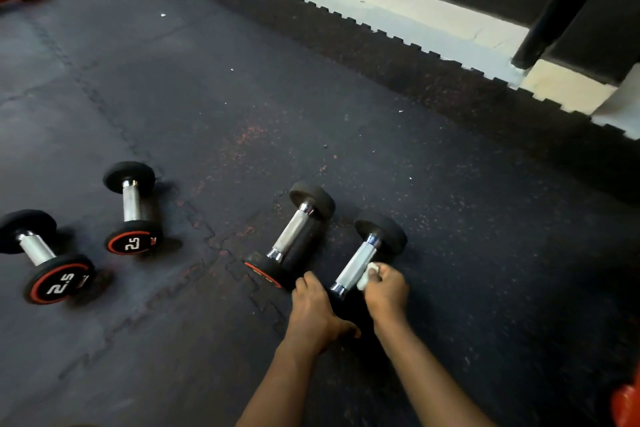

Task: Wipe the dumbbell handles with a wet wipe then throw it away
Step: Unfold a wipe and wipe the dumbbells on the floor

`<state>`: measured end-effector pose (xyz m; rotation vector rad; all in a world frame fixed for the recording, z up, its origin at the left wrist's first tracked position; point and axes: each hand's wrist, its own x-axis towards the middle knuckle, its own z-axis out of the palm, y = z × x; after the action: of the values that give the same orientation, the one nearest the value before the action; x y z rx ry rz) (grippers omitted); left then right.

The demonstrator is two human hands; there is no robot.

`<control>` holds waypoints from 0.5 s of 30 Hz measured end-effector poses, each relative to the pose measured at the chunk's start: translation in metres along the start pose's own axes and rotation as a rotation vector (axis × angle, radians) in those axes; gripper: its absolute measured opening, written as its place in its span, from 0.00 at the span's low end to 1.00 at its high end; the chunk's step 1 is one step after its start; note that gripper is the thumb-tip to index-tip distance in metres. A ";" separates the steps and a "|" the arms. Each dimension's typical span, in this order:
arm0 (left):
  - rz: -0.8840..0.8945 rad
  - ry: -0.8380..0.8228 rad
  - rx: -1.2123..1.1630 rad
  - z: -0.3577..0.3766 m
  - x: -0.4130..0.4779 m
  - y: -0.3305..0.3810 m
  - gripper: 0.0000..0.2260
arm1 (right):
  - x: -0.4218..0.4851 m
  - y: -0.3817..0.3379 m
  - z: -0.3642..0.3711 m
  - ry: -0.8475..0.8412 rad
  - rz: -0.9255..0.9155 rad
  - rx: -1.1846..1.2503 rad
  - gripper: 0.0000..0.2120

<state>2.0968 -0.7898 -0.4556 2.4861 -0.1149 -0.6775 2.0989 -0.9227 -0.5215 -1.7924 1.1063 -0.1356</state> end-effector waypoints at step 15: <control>-0.009 0.035 -0.020 -0.001 -0.001 0.000 0.47 | 0.005 -0.034 0.007 0.224 0.082 0.055 0.10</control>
<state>2.0963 -0.7888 -0.4545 2.4798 -0.0837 -0.6359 2.1266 -0.9178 -0.5002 -1.7101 1.3197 -0.3208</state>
